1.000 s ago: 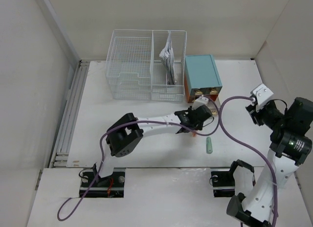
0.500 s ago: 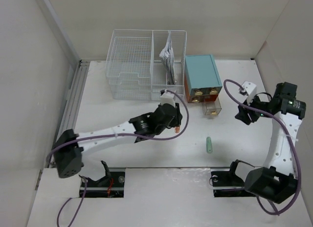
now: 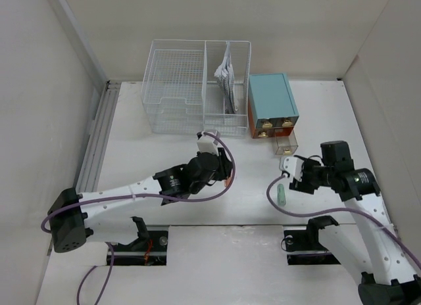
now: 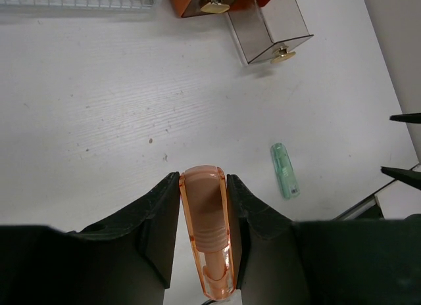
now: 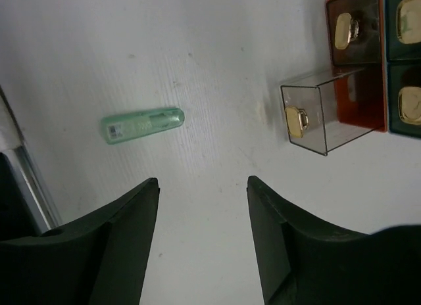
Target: Organize the desk
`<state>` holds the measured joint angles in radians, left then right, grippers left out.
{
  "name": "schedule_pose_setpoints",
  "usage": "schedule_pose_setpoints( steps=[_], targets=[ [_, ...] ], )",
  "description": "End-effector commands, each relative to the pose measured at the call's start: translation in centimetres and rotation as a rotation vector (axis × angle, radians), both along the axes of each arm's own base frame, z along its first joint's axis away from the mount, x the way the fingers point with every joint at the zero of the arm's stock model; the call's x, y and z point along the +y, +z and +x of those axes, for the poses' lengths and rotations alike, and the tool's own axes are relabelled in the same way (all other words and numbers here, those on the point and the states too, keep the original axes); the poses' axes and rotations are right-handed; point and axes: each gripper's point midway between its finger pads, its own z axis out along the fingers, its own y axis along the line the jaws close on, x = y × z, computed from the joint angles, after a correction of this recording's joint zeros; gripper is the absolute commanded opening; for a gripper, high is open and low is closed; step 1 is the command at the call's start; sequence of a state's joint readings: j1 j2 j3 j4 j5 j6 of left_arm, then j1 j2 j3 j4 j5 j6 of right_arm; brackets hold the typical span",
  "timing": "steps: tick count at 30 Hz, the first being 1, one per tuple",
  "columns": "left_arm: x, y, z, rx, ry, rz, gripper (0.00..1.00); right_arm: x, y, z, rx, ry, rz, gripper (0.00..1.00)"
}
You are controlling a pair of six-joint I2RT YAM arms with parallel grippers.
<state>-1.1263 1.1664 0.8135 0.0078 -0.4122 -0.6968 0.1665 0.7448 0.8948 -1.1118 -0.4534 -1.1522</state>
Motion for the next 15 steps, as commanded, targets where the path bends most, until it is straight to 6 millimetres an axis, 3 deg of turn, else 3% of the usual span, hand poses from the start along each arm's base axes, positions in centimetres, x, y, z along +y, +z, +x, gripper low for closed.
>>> schedule_pose_setpoints(
  steps=[1,2,7,11,15],
  targets=[
    [0.0,1.3,0.0,-0.020,0.016,-0.054,0.00,-0.7,0.4,1.9,-0.220,0.116,-0.142,0.62],
    [0.0,1.3,0.0,-0.020,0.016,-0.054,0.00,-0.7,0.3,2.0,-0.255,0.157,-0.169,0.68],
    [0.5,0.5,-0.2,-0.012,0.016,-0.034,0.00,0.4,-0.5,2.9,-0.373,0.468,-0.306,0.80],
    [1.0,1.0,-0.4,-0.019,0.016,-0.049,0.00,1.1,-2.0,3.5,-0.412,0.733,-0.418,0.76],
    [1.5,0.8,-0.7,-0.019,0.016,-0.051,0.00,1.5,-3.9,2.5,-0.417,0.992,-0.487,0.72]
  ],
)
